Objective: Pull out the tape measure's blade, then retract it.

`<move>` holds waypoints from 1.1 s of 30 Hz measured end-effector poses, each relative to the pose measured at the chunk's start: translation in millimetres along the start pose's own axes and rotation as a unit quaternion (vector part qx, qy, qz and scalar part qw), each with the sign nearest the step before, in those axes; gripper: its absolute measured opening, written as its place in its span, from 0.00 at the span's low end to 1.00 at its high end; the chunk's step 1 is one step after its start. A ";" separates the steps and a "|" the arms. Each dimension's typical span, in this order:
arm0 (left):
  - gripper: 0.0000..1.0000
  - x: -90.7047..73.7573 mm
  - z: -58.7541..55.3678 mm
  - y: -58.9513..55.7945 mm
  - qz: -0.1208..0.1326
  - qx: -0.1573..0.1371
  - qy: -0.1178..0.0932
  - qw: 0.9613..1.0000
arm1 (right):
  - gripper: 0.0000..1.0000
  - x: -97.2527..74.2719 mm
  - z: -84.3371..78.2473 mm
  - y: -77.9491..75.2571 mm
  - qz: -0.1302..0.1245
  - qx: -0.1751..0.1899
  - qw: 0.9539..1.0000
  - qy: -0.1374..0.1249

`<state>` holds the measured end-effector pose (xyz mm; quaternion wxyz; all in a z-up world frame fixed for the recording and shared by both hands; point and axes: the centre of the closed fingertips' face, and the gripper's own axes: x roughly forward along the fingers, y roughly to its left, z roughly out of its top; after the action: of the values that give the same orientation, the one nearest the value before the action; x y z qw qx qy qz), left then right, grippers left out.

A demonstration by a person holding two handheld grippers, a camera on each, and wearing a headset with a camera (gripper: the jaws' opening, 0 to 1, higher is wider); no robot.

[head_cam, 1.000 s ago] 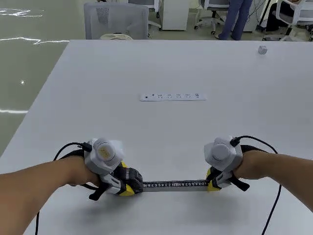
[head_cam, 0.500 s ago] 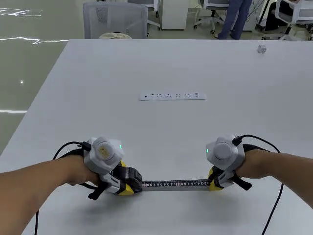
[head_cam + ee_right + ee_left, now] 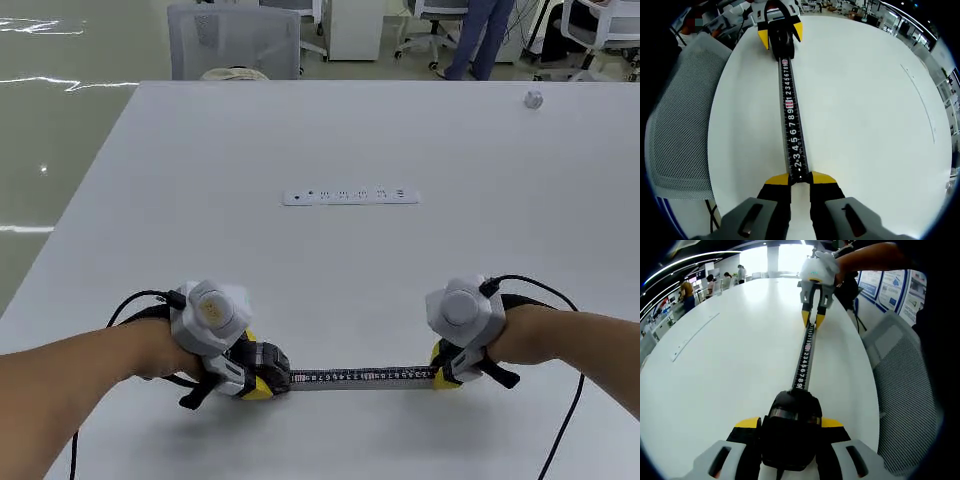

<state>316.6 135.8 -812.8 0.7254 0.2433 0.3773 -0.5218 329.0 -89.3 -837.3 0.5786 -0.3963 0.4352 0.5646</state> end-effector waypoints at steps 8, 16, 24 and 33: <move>0.39 -0.3 0.1 -0.3 0.000 0.001 0.000 1.000 | 0.12 -1.8 -6.1 -1.3 -0.001 0.003 1.000 0.002; 0.39 -0.4 0.2 -0.3 0.000 0.001 0.001 1.000 | 0.12 -2.8 -9.2 -1.6 -0.002 0.004 1.000 0.003; 0.39 -0.5 -0.4 -0.1 -0.001 0.001 0.002 1.000 | 0.13 -4.3 -13.0 -1.5 -0.003 0.008 1.000 0.004; 0.39 -0.6 -0.2 -0.4 -0.001 0.002 0.002 1.000 | 0.13 -5.3 -14.0 -1.1 -0.003 0.008 1.000 0.006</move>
<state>316.0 136.1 -812.4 0.7239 0.2453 0.3778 -0.5226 329.4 -104.3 -836.6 0.5805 -0.3966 0.4421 0.5569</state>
